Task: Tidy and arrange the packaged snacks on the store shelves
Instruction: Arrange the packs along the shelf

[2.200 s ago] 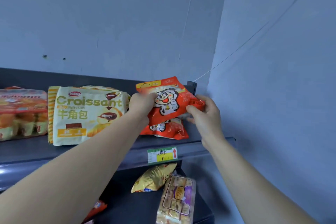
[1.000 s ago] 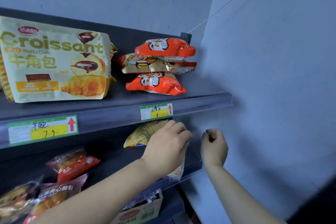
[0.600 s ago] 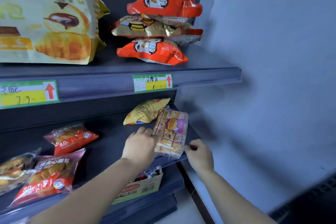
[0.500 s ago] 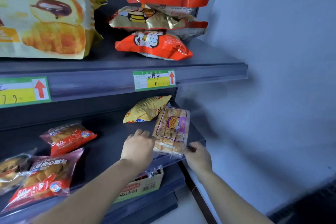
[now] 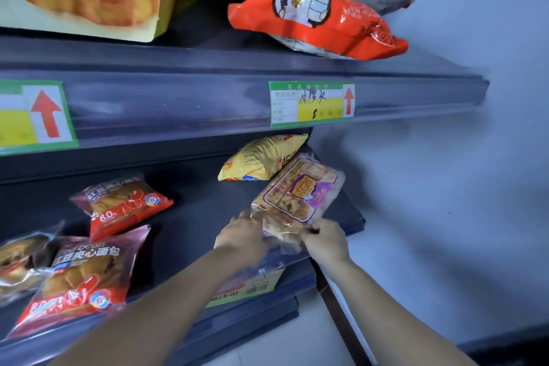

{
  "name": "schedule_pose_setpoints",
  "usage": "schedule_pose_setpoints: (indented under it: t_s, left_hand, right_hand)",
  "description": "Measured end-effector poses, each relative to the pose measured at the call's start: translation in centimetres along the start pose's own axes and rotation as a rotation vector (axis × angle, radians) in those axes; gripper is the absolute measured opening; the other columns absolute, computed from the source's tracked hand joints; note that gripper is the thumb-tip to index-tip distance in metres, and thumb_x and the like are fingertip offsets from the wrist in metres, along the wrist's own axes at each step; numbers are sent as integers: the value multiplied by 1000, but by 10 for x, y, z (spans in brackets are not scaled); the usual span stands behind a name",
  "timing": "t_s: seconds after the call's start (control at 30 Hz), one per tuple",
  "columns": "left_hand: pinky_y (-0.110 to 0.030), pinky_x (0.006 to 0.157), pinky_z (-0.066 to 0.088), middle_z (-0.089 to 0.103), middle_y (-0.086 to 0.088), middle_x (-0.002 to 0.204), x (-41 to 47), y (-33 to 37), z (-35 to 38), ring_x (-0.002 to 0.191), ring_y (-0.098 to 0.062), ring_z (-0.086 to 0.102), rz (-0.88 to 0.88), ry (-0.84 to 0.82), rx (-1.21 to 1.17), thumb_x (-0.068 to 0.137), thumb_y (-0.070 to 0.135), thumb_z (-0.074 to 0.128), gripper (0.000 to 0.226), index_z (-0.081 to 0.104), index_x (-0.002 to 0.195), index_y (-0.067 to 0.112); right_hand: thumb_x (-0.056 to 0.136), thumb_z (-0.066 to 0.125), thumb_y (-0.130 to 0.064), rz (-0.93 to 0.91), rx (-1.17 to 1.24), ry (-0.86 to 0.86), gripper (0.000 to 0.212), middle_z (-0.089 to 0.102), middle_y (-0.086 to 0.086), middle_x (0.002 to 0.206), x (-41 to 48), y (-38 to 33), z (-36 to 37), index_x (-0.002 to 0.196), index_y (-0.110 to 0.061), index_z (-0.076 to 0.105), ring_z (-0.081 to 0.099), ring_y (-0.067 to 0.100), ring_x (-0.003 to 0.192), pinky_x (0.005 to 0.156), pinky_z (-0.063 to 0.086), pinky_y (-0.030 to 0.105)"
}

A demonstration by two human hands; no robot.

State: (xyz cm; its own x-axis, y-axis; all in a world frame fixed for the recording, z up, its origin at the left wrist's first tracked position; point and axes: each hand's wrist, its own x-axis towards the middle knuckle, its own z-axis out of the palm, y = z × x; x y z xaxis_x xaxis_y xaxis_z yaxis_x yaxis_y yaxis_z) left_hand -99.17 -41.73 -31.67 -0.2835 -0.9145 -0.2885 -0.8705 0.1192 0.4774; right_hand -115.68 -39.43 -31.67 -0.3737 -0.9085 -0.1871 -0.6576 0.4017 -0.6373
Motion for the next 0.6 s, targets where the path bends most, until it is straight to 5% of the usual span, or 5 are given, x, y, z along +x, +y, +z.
schedule_pose_setpoints:
  t_s: [0.17,0.27,0.33,0.47,0.6]
  left_hand:
    - [-40,91,47,51,-13,130,-9,-5,-18,110,-32,54,-332,103,-611,89,62,46,73,31,135,8]
    - [-47,71,55,53,-14,112,-26,-8,-31,88,-34,58,-614,52,-1177,76,63,66,88,28,135,11]
    - [-46,56,56,56,-18,110,-41,-12,-34,71,-33,63,-637,-1,-1376,63,57,81,98,34,135,10]
    - [-48,52,55,55,-19,106,-79,-22,-32,73,-34,65,-619,213,-1447,74,16,81,75,27,125,14]
    - [-37,48,53,64,-21,106,-133,-40,-39,72,-34,67,-509,303,-1474,75,3,77,75,29,126,28]
  right_hand:
    - [71,65,-22,47,417,-60,13,70,1,67,-30,-36,15,69,-10,70,64,19,66,62,53,31]
    - [77,64,-17,1,519,-112,14,65,3,65,-55,-56,17,71,-4,66,57,16,60,59,47,27]
    - [79,64,-14,-72,545,-179,13,64,1,63,-76,-68,13,70,-6,65,56,11,59,59,46,25]
    - [76,65,-24,-166,433,-364,15,63,-3,63,-114,-71,10,62,-19,62,57,9,62,66,46,27]
    - [84,64,-39,-265,375,-382,30,67,0,67,-142,-64,0,63,-18,65,60,12,64,64,50,29]
